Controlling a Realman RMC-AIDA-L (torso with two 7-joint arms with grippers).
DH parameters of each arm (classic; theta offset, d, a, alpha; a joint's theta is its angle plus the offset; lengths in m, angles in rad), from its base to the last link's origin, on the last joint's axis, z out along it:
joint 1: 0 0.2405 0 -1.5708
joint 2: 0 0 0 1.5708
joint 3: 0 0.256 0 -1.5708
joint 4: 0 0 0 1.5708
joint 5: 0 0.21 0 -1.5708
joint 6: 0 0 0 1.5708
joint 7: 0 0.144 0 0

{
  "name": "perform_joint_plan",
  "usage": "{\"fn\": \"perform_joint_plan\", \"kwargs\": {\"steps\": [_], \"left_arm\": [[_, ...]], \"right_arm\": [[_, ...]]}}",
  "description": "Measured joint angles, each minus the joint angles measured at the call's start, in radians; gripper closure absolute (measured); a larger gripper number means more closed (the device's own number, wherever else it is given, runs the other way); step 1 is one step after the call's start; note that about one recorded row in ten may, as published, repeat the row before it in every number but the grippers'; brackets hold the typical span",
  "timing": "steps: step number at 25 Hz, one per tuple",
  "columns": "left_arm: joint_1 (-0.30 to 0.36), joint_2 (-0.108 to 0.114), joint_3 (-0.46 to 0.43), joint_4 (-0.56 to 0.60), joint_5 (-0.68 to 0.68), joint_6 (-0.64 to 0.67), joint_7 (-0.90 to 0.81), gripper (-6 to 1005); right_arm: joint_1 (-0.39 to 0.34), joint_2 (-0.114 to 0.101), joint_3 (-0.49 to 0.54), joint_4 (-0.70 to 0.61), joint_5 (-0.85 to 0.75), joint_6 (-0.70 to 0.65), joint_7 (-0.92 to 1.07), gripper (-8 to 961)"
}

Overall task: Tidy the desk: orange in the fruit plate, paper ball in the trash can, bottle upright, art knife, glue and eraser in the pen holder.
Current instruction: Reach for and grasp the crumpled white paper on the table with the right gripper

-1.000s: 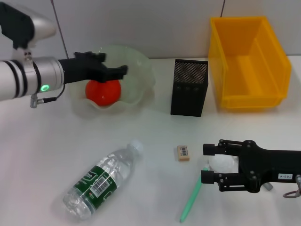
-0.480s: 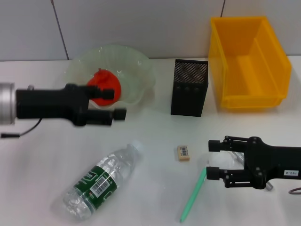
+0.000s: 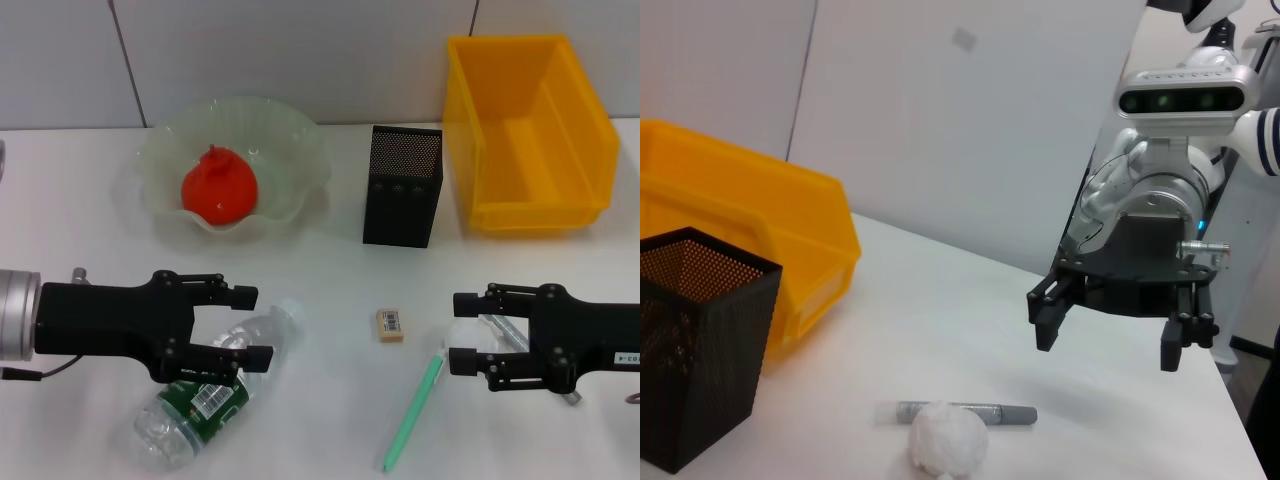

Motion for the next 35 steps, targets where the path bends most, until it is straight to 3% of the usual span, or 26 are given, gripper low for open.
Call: {"fn": "perform_joint_plan", "kwargs": {"steps": [5, 8, 9, 11, 13, 14, 15, 18, 19, 24, 28, 31, 35], "left_arm": [[0.004, -0.011, -0.005, -0.031, 0.011, -0.001, 0.049, 181], [0.004, -0.011, -0.008, -0.032, 0.005, -0.003, 0.050, 181], [0.004, -0.011, -0.008, -0.032, 0.005, -0.003, 0.050, 181], [0.004, -0.012, -0.011, -0.033, 0.005, -0.005, 0.059, 181], [0.004, -0.013, -0.011, -0.033, 0.004, -0.005, 0.061, 181], [0.004, -0.013, -0.011, -0.033, 0.004, -0.005, 0.061, 181], [0.004, -0.014, -0.011, -0.033, 0.004, -0.005, 0.063, 181], [0.004, -0.015, -0.011, -0.033, 0.003, -0.006, 0.063, 181], [0.003, -0.016, -0.010, -0.031, 0.002, -0.006, 0.063, 181], [0.000, -0.021, -0.013, -0.026, 0.001, -0.012, 0.057, 181], [-0.002, -0.021, -0.024, -0.028, 0.001, -0.015, 0.055, 181], [-0.001, -0.021, -0.027, -0.027, 0.000, -0.018, 0.054, 181], [0.000, -0.021, -0.036, -0.028, 0.000, -0.022, 0.053, 181]], "right_arm": [[0.016, 0.001, -0.001, 0.096, 0.000, -0.041, 0.124, 167], [0.046, 0.000, -0.042, 0.290, -0.010, -0.050, 0.413, 167], [0.063, -0.011, -0.106, 0.400, -0.020, -0.041, 0.567, 167], [0.076, -0.023, -0.153, 0.459, -0.028, -0.039, 0.645, 167], [0.115, -0.052, -0.242, 0.538, -0.061, -0.038, 0.779, 167], [0.171, -0.077, -0.299, 0.564, -0.119, -0.038, 0.891, 167], [0.171, -0.077, -0.299, 0.564, -0.119, -0.038, 0.891, 167], [0.261, -0.091, -0.344, 0.558, -0.237, -0.039, 0.997, 168], [0.311, -0.088, -0.375, 0.538, -0.330, -0.037, 1.024, 168], [0.388, -0.081, -0.489, 0.443, -0.441, -0.001, 1.037, 168], [0.416, -0.080, -0.557, 0.375, -0.454, 0.059, 1.034, 168], [0.423, -0.067, -0.632, 0.329, -0.459, 0.142, 1.014, 167], [0.426, -0.055, -0.655, 0.298, -0.472, 0.180, 0.991, 168]]}}
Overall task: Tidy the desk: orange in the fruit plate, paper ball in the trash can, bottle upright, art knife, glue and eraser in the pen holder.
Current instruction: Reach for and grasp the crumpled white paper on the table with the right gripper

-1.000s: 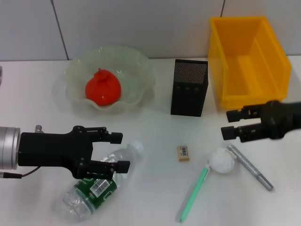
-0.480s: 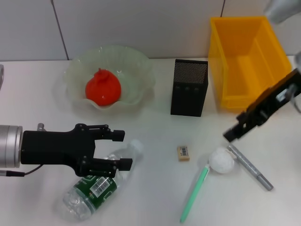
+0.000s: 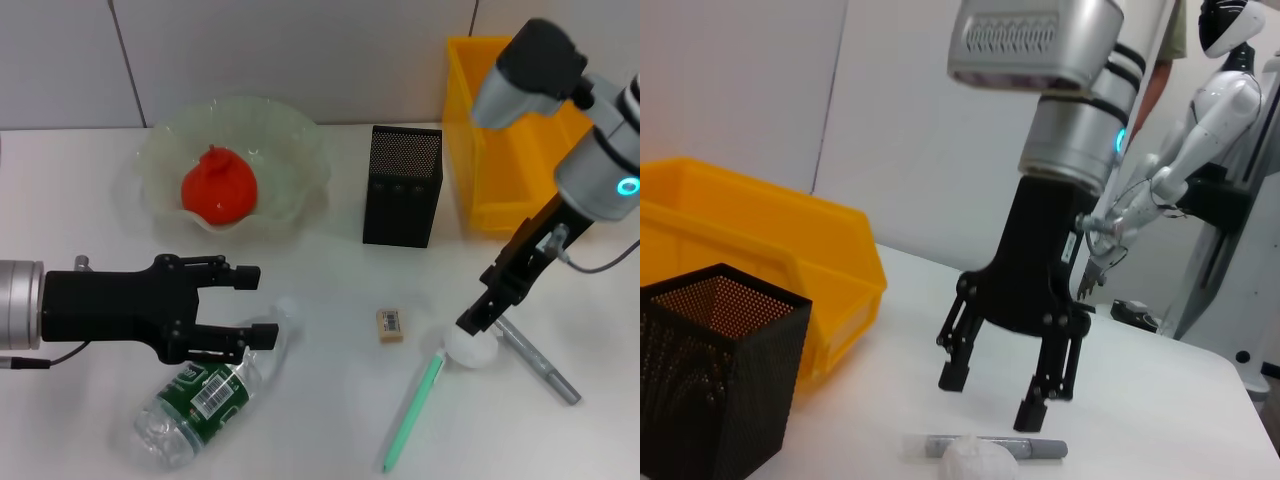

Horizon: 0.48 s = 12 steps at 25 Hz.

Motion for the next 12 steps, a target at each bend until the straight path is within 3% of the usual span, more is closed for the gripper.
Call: {"fn": "perform_joint_plan", "kwargs": {"steps": [4, 12], "left_arm": [[0.003, 0.000, -0.004, 0.000, 0.000, 0.000, 0.000, 181], [0.004, 0.001, 0.004, -0.001, 0.007, 0.007, 0.004, 181]], "right_arm": [[0.002, 0.030, -0.013, -0.034, -0.050, 0.043, -0.054, 170], [0.002, 0.055, -0.025, -0.078, -0.065, 0.096, -0.108, 172]]}}
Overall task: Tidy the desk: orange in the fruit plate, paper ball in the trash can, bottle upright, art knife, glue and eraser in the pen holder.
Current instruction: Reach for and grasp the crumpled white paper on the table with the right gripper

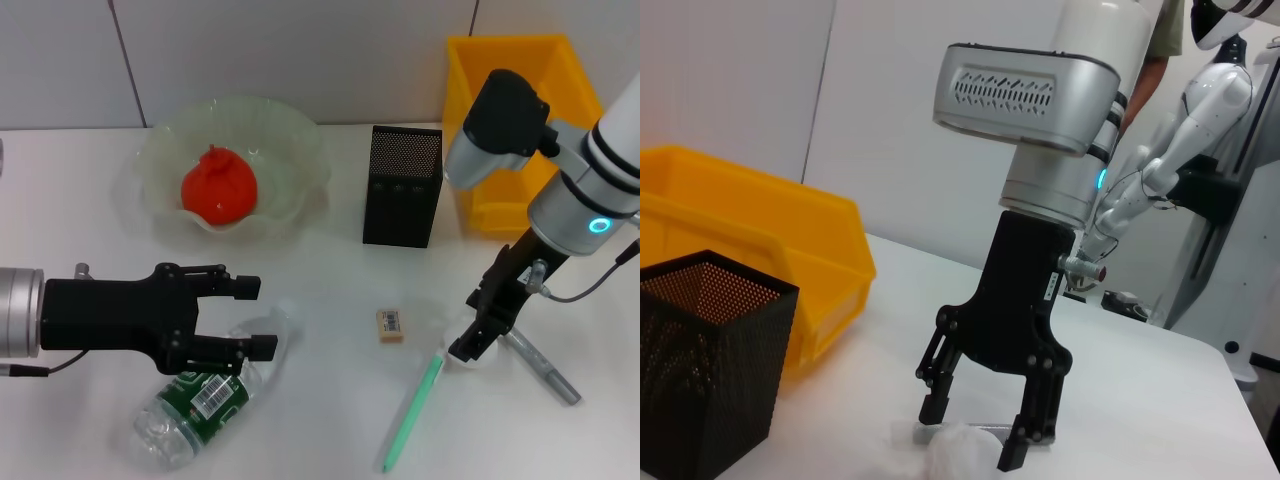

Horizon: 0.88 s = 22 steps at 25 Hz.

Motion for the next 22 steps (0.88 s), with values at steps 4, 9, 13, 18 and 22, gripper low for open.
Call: {"fn": "perform_joint_plan", "kwargs": {"steps": [4, 9, 13, 18, 22], "left_arm": [[0.001, -0.001, 0.003, -0.003, 0.004, 0.001, 0.004, 182], [0.001, -0.002, 0.003, -0.004, 0.004, 0.002, 0.003, 182], [0.001, -0.002, 0.002, -0.004, 0.004, 0.002, 0.003, 182], [0.001, -0.001, -0.003, 0.000, 0.004, 0.003, 0.000, 182], [0.001, -0.001, -0.004, 0.000, 0.004, 0.003, -0.001, 182]], "right_arm": [[0.000, 0.006, -0.012, -0.015, 0.000, 0.032, -0.012, 174], [0.001, 0.009, -0.035, -0.034, -0.001, 0.057, -0.016, 176], [0.001, 0.009, -0.050, -0.039, -0.001, 0.061, -0.017, 177], [-0.004, 0.009, -0.059, -0.041, -0.002, 0.063, -0.017, 183], [-0.008, 0.010, -0.059, -0.043, -0.003, 0.073, -0.017, 193]]}}
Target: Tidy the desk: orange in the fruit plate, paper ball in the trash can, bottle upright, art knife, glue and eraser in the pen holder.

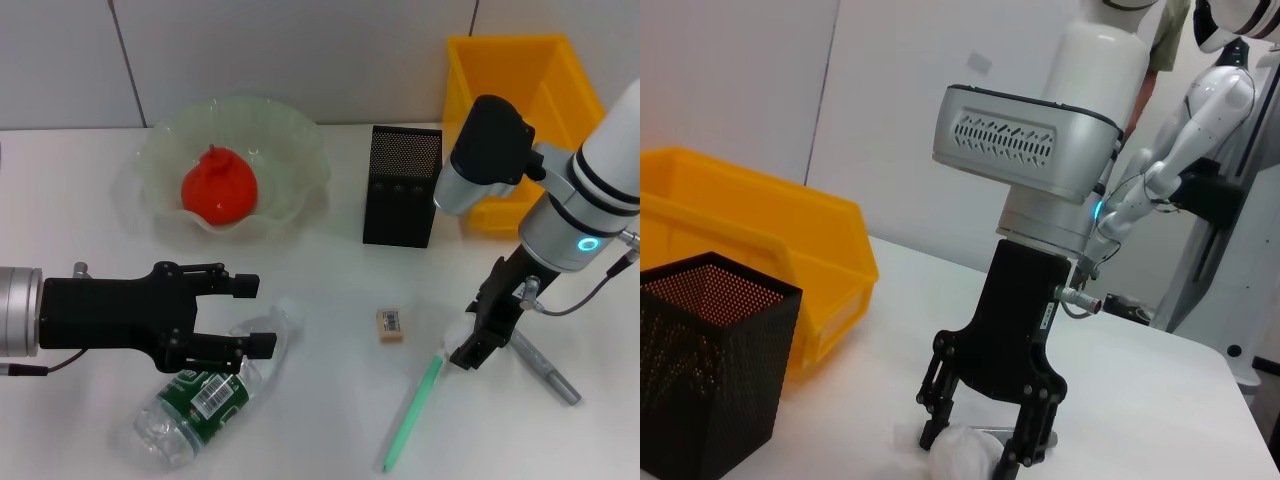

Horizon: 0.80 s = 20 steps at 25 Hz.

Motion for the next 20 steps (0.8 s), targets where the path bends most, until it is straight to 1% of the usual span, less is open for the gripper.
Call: {"fn": "perform_joint_plan", "kwargs": {"steps": [9, 12, 15, 16, 19, 20], "left_arm": [[0.000, -0.001, 0.000, 0.002, -0.001, -0.003, 0.000, 182], [-0.001, -0.001, 0.000, 0.003, -0.001, -0.004, -0.001, 182], [-0.002, -0.001, 0.000, 0.004, -0.002, -0.006, -0.002, 182], [-0.002, -0.001, 0.000, 0.004, -0.002, -0.006, -0.002, 182], [-0.003, -0.001, 0.000, 0.004, -0.002, -0.007, -0.003, 182], [-0.005, -0.001, 0.000, 0.004, -0.002, -0.007, -0.003, 182]], "right_arm": [[-0.001, 0.000, 0.006, 0.003, 0.001, -0.006, -0.008, 342], [-0.001, -0.003, 0.023, 0.025, 0.010, -0.027, -0.008, 386], [0.000, -0.008, 0.130, 0.095, 0.014, -0.100, -0.012, 428], [0.000, -0.008, 0.130, 0.095, 0.014, -0.100, -0.012, 428], [-0.006, -0.009, 0.251, 0.180, 0.042, -0.175, -0.021, 427], [-0.019, -0.013, 0.320, 0.240, 0.080, -0.206, -0.025, 427]]}}
